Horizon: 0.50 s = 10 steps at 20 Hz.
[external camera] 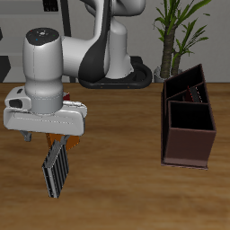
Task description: Place the left red book into the left desk caddy's back compartment and place the striped book into the left desk caddy's left compartment and place the right red book into the left desk caddy's front compartment
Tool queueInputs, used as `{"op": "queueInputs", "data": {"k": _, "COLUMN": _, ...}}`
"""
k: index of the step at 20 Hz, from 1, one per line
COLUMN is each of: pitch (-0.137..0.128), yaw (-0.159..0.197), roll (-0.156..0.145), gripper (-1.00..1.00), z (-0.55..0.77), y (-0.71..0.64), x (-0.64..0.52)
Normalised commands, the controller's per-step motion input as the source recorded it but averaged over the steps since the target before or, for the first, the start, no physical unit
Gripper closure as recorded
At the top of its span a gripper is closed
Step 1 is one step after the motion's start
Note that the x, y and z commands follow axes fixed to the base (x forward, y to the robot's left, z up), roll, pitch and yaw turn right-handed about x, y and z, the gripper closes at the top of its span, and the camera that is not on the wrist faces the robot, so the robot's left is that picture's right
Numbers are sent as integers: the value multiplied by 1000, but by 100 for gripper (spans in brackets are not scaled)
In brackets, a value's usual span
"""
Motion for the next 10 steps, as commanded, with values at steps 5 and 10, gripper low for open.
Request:
{"op": "queueInputs", "data": {"k": 5, "pitch": -11, "yaw": -21, "roll": -10, "gripper": -100, "z": -168, "y": 90, "x": 20}}
{"op": "queueInputs", "data": {"k": 10, "pitch": 19, "yaw": -14, "roll": 18, "gripper": -100, "z": -228, "y": 137, "x": 76}}
